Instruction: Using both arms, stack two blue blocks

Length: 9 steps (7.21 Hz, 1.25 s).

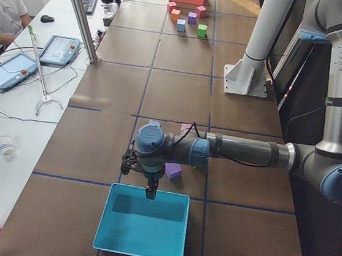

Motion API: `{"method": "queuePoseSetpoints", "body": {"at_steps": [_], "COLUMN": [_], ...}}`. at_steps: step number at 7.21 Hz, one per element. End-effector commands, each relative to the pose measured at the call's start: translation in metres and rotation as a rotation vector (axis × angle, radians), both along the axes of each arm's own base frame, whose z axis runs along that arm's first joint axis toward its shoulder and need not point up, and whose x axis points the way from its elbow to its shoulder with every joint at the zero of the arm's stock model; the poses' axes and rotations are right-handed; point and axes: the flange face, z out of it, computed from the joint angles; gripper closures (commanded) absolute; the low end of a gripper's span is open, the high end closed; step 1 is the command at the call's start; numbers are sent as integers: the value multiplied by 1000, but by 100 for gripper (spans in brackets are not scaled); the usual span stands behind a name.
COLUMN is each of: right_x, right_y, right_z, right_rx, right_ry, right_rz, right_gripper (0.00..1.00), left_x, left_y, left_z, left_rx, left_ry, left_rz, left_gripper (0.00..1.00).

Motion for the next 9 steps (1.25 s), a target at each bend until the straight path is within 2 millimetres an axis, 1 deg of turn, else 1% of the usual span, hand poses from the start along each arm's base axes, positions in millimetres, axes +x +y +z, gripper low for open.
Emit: {"method": "queuePoseSetpoints", "body": {"at_steps": [1, 2, 3, 4, 5, 6, 7, 8, 9], "right_x": [0, 0, -2, -11, -43, -88, -137, -172, -197], "right_y": [0, -3, -13, -20, -37, -48, -51, -47, -46], "right_z": [-1, -4, -18, -46, -70, -91, -108, -108, -112], "right_rx": [0, 2, -21, -56, -79, -93, -105, -88, -98], "right_ry": [0, 0, -12, -46, -60, -83, -77, -50, -55], "right_rz": [3, 8, 61, 134, 207, 270, 340, 371, 378], "right_gripper": [0, 0, 0, 0, 0, 0, 0, 0, 0], "left_x": [0, 0, 0, 0, 0, 0, 0, 0, 0], "left_y": [0, -1, 0, 1, 1, 1, 2, 2, 2], "left_z": [-3, -6, -6, -5, -5, -5, -6, -5, -5], "left_rx": [7, 13, 11, 10, 10, 10, 10, 8, 8], "left_ry": [-1, -1, -1, 0, 2, 5, 7, 7, 7], "left_rz": [0, 0, 0, 0, 0, 0, 0, 0, 0], "left_gripper": [0, 0, 0, 0, 0, 0, 0, 0, 0]}}
